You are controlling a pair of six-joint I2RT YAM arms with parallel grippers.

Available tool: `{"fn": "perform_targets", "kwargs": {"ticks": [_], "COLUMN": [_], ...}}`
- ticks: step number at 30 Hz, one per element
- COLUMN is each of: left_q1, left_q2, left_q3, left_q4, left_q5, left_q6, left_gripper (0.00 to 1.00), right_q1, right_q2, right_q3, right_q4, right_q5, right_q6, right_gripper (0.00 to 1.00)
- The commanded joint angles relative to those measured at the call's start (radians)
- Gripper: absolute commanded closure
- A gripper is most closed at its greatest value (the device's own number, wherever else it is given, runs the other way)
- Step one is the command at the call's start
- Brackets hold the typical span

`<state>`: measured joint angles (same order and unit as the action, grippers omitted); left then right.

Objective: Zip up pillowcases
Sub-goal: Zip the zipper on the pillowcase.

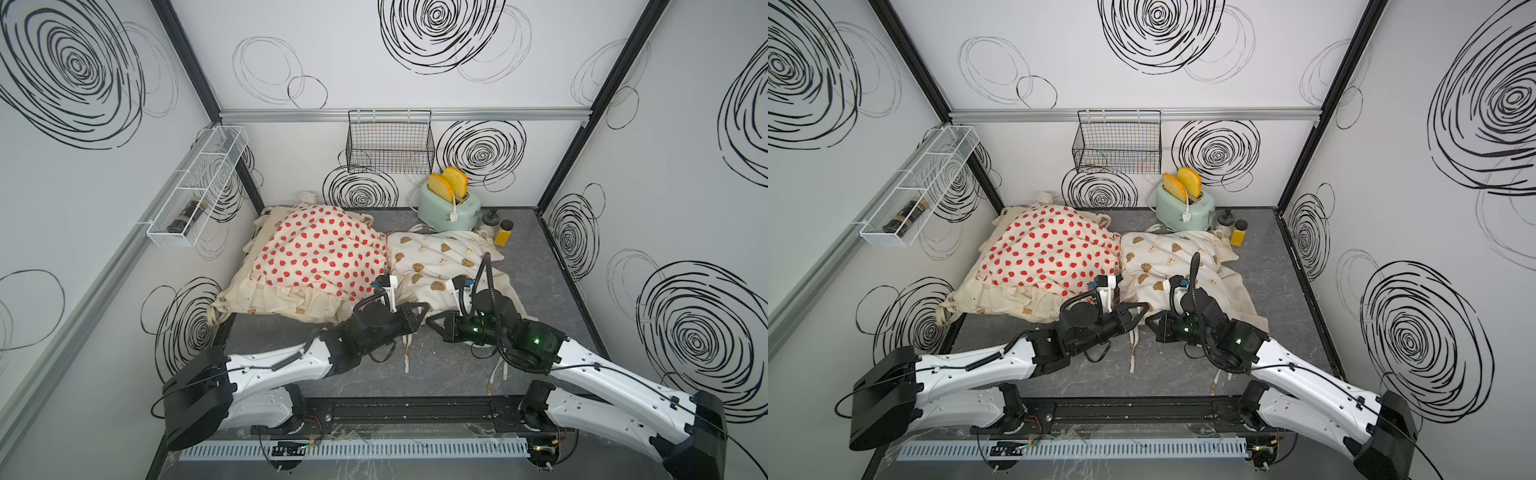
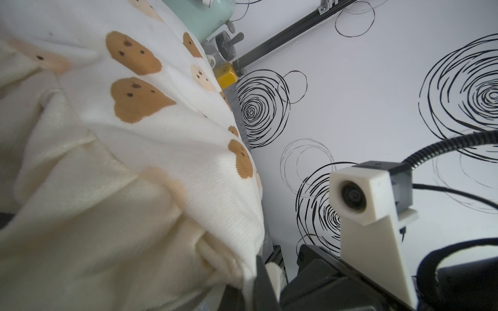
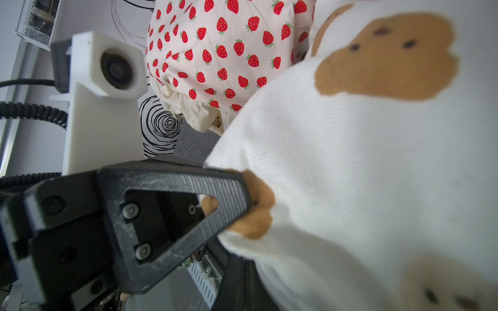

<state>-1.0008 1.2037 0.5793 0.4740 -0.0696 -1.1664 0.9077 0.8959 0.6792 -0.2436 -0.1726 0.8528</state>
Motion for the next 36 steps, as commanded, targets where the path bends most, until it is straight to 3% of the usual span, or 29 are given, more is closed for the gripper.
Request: {"fn": "perform_targets", "kwargs": {"ticks": [1, 22, 36], "left_q1": [0.002, 0.092, 0.311], "left_q2": [-0.022, -0.176, -0.263], "left_q3": [-0.017, -0.097, -0.109], "left_q4": [0.051, -0.024, -0.153], "left_q5": [-0.027, -0.033, 0.038], "left_q6": [-0.016, -0.010, 0.078], "left_gripper": [1.00, 1.00, 1.00], "right_q1": [-0.009, -0.021, -0.148], "right_q2": [-0.002, -0.008, -0.105], "right_q3": [0.042, 0.055, 0.012], "right_q4": [-0.100, -0.390, -0.527], "right_q5": [0.050, 0.138, 0.140], "right_q6": [0.008, -0.003, -0.036], "right_gripper": [1.00, 1.00, 1.00]}}
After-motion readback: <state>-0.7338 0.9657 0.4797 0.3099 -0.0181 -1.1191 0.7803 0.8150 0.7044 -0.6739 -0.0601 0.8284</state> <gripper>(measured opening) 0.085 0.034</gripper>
